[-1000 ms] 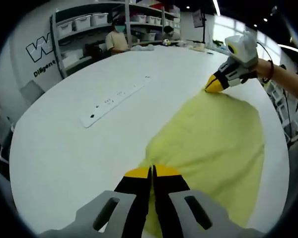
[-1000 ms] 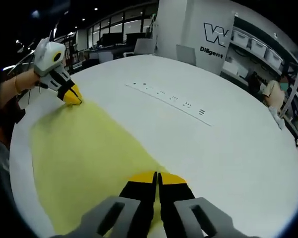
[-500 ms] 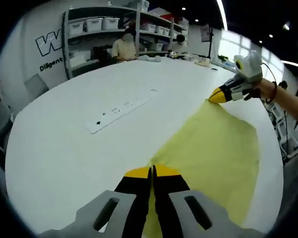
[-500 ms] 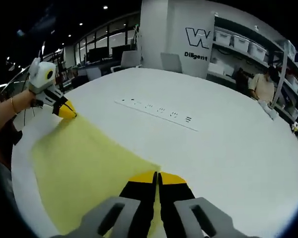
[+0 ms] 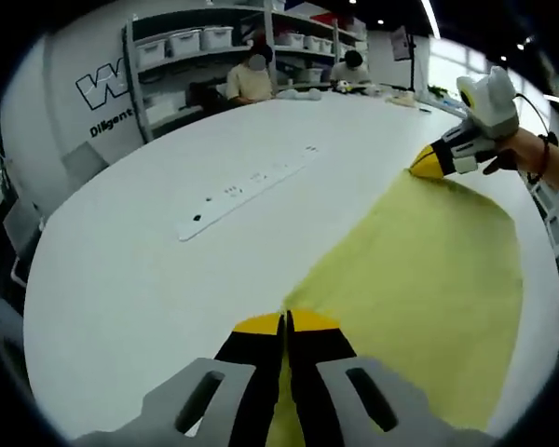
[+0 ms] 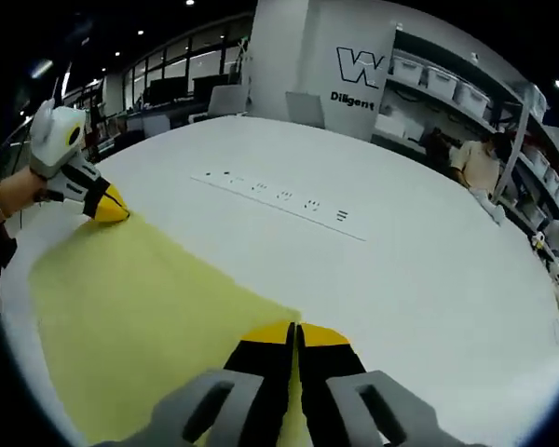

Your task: Fold the garment on the visible template until the final outline fits inside the template.

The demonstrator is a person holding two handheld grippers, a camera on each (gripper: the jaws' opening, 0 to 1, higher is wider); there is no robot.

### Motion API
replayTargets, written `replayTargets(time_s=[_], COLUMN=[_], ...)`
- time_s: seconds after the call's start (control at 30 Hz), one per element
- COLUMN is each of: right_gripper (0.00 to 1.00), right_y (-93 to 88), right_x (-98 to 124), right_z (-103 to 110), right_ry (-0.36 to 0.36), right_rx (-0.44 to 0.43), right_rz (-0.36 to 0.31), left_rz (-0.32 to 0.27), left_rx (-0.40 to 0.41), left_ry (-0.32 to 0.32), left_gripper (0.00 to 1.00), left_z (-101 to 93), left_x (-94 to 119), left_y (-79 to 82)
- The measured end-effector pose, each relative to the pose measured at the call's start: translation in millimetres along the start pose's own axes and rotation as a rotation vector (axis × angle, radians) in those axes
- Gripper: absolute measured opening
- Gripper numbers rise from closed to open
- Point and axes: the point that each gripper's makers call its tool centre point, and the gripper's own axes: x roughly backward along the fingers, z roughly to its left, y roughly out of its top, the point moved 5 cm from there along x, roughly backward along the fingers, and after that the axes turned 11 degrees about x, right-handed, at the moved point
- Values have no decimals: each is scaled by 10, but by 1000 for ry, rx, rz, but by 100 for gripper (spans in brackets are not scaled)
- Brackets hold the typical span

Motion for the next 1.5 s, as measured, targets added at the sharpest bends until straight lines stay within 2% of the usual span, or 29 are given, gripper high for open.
replayTargets(time_s=[0.3,0.5,0.63,0.7,0.83,1.03,1.17,1.27,1.5], right_gripper=[0,0,8,11,21,21,21,19,16], right_y=[-71,-40,-5,-37,0,-43,-108,-154,-274], right_x=[-58,-3,87,72,179,271,287,277,183], right_z=[53,23,-2,-131,-180,-248,-316,-352,-401], right_ry=[-2,0,9,15,23,18,11,6,5], right_rx=[19,-48,-111,-129,-172,-179,-198,-208,-222], right_rz=[5,-18,-53,-63,-79,-69,-62,-49,-14], left_rz=[3,1,-11,-29,-52,-64,-83,-74,-93], left_rx=[-4,-17,-11,17,82,129,181,197,237], left_ry=[15,29,45,43,37,46,32,36,39], left_gripper=[1,3,17,22,34,49,51,53,55], left_z=[7,-14,17,36,40,0,-67,-96,-134], left_x=[-23,28,119,179,307,498,627,694,862], left_y=[-20,-3,26,45,40,-61,-163,-240,-316])
